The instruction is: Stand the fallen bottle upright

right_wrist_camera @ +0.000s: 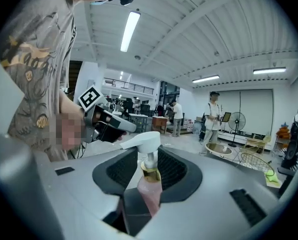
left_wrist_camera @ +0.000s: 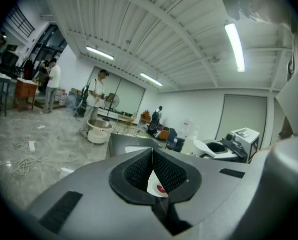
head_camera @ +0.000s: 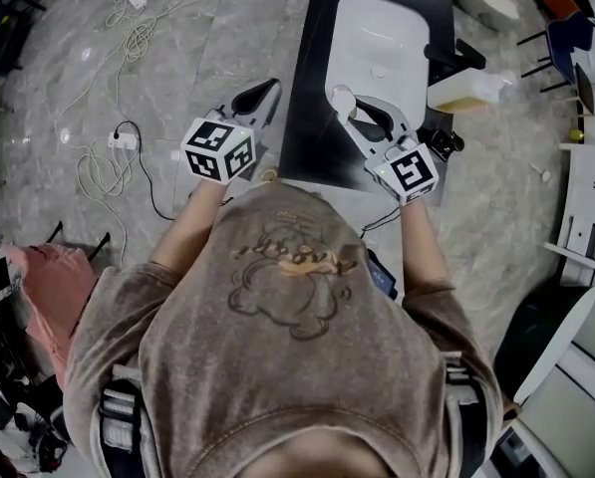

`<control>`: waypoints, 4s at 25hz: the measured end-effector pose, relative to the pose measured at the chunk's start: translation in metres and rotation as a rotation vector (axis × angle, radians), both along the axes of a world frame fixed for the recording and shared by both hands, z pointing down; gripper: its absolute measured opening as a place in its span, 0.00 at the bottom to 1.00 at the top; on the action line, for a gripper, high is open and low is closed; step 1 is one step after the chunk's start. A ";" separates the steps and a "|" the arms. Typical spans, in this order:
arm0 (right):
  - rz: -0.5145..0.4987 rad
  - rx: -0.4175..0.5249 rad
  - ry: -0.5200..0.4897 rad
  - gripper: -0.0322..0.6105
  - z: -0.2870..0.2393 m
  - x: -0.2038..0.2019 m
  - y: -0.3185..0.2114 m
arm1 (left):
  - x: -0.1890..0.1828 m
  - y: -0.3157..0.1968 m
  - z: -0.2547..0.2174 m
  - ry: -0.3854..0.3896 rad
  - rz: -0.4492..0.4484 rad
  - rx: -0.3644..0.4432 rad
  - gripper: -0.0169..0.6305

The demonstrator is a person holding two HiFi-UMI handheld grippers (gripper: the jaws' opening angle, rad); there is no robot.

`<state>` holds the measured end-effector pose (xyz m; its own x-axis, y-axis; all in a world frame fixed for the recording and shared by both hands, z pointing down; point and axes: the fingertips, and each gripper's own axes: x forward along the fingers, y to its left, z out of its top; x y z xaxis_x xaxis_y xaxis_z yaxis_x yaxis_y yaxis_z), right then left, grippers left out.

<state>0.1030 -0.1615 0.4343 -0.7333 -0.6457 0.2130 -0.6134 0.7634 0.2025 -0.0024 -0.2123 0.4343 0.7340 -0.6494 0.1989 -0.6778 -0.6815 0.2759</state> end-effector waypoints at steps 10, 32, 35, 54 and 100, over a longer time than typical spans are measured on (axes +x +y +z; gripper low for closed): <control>0.107 -0.071 -0.158 0.25 -0.009 0.009 0.008 | 0.008 0.003 0.002 0.010 0.023 -0.009 0.06; 0.296 -0.138 -0.355 0.27 -0.008 0.040 0.033 | 0.041 0.011 0.008 0.015 0.138 -0.025 0.06; 0.316 -0.136 -0.371 0.27 -0.008 0.043 0.033 | 0.047 0.012 0.008 0.015 0.156 -0.028 0.06; 0.386 -0.115 -0.338 0.34 -0.008 0.062 0.039 | 0.067 0.012 0.003 0.015 0.221 -0.017 0.06; 0.806 -0.113 -0.342 0.05 0.023 0.126 0.062 | 0.086 0.021 0.011 -0.025 0.293 0.094 0.06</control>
